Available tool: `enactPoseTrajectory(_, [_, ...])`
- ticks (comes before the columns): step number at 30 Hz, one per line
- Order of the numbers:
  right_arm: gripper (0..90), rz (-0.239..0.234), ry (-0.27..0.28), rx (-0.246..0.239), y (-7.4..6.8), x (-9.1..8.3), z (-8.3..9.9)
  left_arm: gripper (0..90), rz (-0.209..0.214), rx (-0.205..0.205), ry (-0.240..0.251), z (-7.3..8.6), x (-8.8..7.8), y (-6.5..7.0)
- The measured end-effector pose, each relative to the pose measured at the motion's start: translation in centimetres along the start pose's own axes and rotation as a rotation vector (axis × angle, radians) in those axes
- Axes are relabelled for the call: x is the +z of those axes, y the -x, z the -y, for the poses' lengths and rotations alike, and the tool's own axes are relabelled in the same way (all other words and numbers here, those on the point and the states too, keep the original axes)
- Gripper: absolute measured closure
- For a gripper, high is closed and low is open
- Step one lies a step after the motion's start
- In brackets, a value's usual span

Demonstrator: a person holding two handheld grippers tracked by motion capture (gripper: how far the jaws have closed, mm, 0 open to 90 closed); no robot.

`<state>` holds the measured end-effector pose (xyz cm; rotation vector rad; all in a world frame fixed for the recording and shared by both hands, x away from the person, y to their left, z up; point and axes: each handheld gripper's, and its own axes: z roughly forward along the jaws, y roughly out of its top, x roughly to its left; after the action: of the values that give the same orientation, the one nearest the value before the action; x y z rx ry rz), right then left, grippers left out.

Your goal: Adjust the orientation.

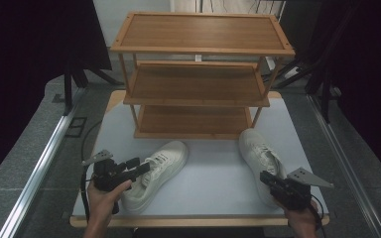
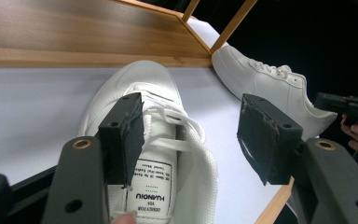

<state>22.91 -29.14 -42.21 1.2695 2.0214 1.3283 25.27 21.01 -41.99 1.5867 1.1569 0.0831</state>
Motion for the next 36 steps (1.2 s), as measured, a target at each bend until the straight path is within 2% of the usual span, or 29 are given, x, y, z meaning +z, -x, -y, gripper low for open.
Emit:
enactPoseTrajectory(3, [82.6, -0.024, -0.030, -0.018, -1.2, 0.8, 0.5, 40.8, 0.002, -0.001, 0.000, 0.0, 0.1, 0.0])
enactPoseTrajectory(6, [83.0, -0.032, -0.047, -0.035, -1.8, 1.2, 0.7, 40.8, 0.003, -0.002, -0.008, 0.1, 0.2, 0.1])
enactPoseTrajectory(10, [84.5, -0.016, -0.079, -0.064, -2.3, 1.5, 1.2, 40.9, 0.006, -0.003, -0.005, 0.1, 0.2, 0.1])
enactPoseTrajectory(12, [85.2, -0.005, -0.087, -0.060, -2.1, 1.5, 1.5, 40.9, 0.006, -0.004, -0.006, 0.1, 0.2, 0.2])
enactPoseTrajectory(13, [87.1, 0.019, -0.099, -0.048, -1.6, 1.4, 1.9, 40.9, 0.009, -0.005, -0.005, 0.1, 0.1, 0.2])
enactPoseTrajectory(15, [87.8, 0.022, -0.097, -0.045, -1.4, 1.3, 2.0, 40.9, 0.010, -0.006, -0.004, 0.1, 0.1, 0.2])
enactPoseTrajectory(17, [89.4, 0.035, -0.094, -0.038, -0.6, 0.7, 2.4, 40.9, 0.011, -0.009, -0.005, 0.1, 0.1, 0.2])
enactPoseTrajectory(25, [89.4, 0.018, -0.085, -0.013, 0.2, 0.0, 2.9, 41.0, 0.005, -0.012, -0.005, 0.1, 0.1, 0.2])
enactPoseTrajectory(32, [89.4, 0.029, -0.079, 0.006, 1.1, -0.7, 3.2, 41.1, 0.003, -0.018, -0.005, 0.1, 0.1, 0.2])
enactPoseTrajectory(36, [89.4, 0.034, -0.075, 0.025, 1.9, -1.4, 3.4, 41.0, -0.029, 0.010, -0.013, 0.1, 0.1, 0.4])
